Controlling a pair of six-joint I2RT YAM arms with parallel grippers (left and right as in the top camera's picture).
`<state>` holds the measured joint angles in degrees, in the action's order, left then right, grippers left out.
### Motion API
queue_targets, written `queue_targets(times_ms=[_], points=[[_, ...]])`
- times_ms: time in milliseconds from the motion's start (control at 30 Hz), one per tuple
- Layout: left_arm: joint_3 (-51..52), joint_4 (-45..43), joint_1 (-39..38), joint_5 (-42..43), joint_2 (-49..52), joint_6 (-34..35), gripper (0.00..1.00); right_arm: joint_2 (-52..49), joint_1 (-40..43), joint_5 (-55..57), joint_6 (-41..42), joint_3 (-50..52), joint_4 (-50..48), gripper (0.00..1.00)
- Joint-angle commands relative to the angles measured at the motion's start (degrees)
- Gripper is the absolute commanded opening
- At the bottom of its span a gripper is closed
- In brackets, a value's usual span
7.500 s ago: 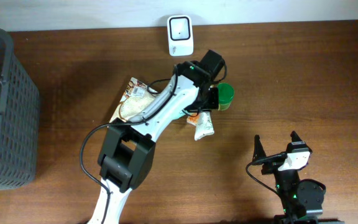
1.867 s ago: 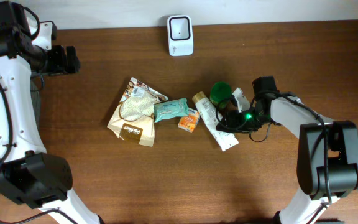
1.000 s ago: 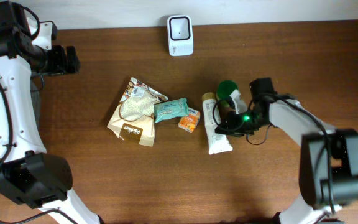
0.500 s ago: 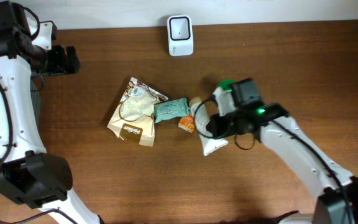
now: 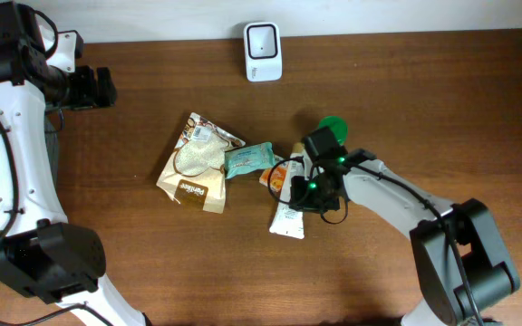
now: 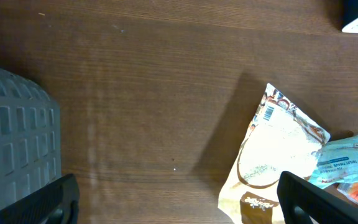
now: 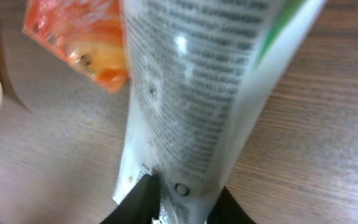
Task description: Scan the item barcode
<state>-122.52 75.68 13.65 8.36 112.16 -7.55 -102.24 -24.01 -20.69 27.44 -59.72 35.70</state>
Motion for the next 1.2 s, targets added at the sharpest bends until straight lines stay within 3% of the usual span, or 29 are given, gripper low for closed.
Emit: queue_targets(times_ms=[0, 100, 233, 533, 600, 700, 833, 1167], points=[[-0.3, 0.0, 0.4, 0.6, -0.2, -0.9, 0.99, -1.3, 1.4, -2.7, 4.8, -0.4, -0.1, 0.33], [-0.3, 0.0, 0.4, 0.6, -0.2, -0.9, 0.99, -1.3, 1.6, -2.7, 6.7, -0.2, -1.1, 0.46], [-0.3, 0.0, 0.4, 0.6, -0.2, -0.9, 0.99, -1.3, 1.6, -2.9, 11.1, 1.9, -5.2, 0.52], [-0.3, 0.0, 0.4, 0.6, -0.2, -0.9, 0.99, -1.4, 0.9, -4.2, 15.1, 5.2, -15.6, 0.53], [-0.3, 0.0, 0.4, 0.6, -0.2, -0.9, 0.99, -1.4, 0.4, -4.1, 15.0, 5.2, -16.3, 0.47], [-0.3, 0.0, 0.4, 0.6, -0.2, -0.9, 0.99, -1.4, 0.3, -4.0, 15.0, 5.2, -16.1, 0.13], [-0.3, 0.0, 0.4, 0.6, -0.2, -0.9, 0.99, -0.1, 0.5, -4.8, 12.8, 5.2, -16.0, 0.09], [-0.3, 0.0, 0.4, 0.6, -0.2, -0.9, 0.99, 15.3, 0.5, -8.6, -9.2, 1.2, -5.4, 0.04]])
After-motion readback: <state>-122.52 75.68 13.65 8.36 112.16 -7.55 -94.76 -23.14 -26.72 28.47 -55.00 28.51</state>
